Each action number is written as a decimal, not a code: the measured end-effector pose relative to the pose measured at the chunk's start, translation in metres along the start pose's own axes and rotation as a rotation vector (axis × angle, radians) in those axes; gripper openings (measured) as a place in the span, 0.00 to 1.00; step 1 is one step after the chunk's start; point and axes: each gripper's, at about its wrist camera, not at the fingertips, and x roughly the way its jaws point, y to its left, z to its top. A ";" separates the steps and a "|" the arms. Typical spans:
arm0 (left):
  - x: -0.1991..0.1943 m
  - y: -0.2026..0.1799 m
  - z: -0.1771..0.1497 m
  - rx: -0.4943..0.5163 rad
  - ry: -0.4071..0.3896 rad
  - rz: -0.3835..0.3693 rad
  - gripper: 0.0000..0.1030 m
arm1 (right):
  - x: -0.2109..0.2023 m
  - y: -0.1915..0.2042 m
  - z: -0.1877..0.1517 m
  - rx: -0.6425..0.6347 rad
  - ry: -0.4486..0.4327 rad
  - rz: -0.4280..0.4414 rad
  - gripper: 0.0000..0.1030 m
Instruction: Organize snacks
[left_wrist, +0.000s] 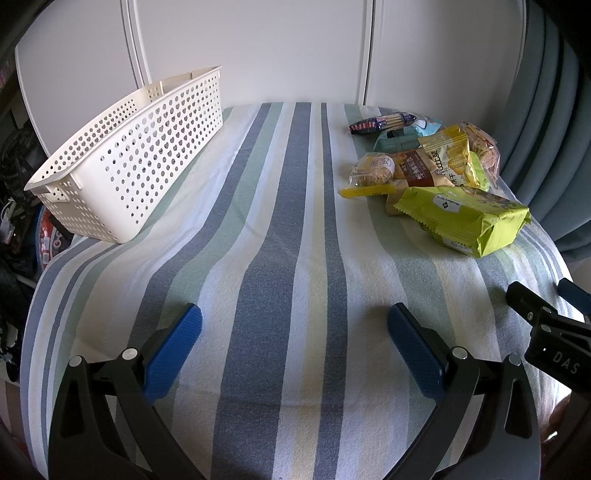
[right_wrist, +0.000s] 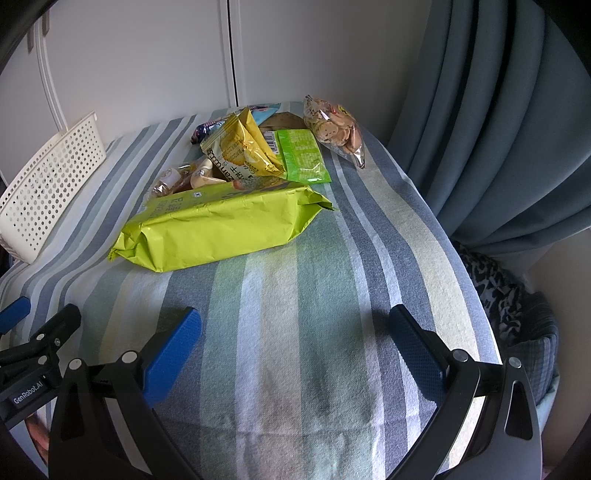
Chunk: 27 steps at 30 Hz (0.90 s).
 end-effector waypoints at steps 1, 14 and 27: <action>0.000 0.000 0.000 0.001 0.000 0.001 0.98 | 0.000 0.000 -0.001 0.001 -0.001 0.001 0.95; -0.001 0.000 0.002 -0.002 0.002 -0.005 0.98 | 0.002 -0.002 0.002 0.003 0.000 0.005 0.95; -0.003 -0.001 0.002 0.002 0.003 0.003 0.98 | 0.001 -0.003 0.002 0.006 -0.001 0.009 0.95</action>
